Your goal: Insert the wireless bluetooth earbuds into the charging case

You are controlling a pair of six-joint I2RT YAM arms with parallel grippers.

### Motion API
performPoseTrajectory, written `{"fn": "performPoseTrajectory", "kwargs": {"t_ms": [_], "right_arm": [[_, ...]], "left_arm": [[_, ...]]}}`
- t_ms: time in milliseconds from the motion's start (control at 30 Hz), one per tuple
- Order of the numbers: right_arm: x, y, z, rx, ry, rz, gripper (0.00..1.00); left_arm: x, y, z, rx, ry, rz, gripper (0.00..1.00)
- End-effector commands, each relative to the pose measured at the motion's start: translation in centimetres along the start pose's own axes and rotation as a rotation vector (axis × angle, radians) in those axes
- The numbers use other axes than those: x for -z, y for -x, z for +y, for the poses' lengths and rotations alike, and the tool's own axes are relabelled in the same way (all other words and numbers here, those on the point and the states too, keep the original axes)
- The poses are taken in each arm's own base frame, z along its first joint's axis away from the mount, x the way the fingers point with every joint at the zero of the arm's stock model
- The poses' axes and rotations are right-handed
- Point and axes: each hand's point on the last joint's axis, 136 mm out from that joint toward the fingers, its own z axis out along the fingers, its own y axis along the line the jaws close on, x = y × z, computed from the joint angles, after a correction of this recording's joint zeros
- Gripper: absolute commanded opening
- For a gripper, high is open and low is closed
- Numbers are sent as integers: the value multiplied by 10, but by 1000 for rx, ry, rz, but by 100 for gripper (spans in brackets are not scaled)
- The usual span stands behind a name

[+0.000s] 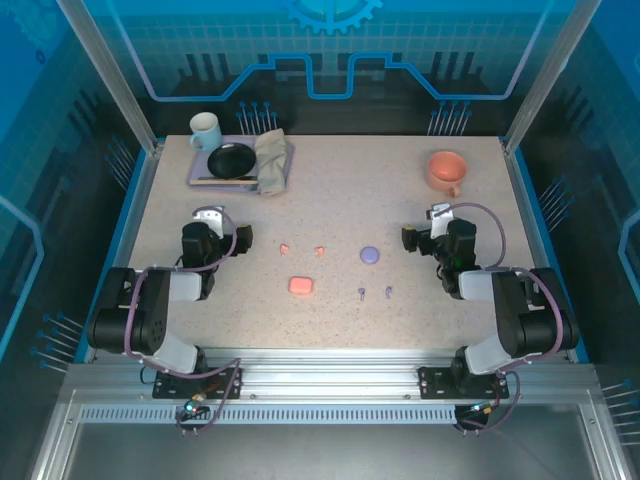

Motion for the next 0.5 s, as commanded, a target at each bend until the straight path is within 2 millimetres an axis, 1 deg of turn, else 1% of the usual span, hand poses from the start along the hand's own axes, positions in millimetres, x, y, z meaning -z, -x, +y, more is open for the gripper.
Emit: {"fn": "performPoseTrajectory", "kwargs": {"t_ms": [0,467], "right_arm": [[-1,12,-5,4,-3,-29,100],[-1,11,-6,0,1,-28,100]], "left_arm": [[0,13,-4,1,-27,-37,99],[-1,14,-2,6,-18,-33,99]]}}
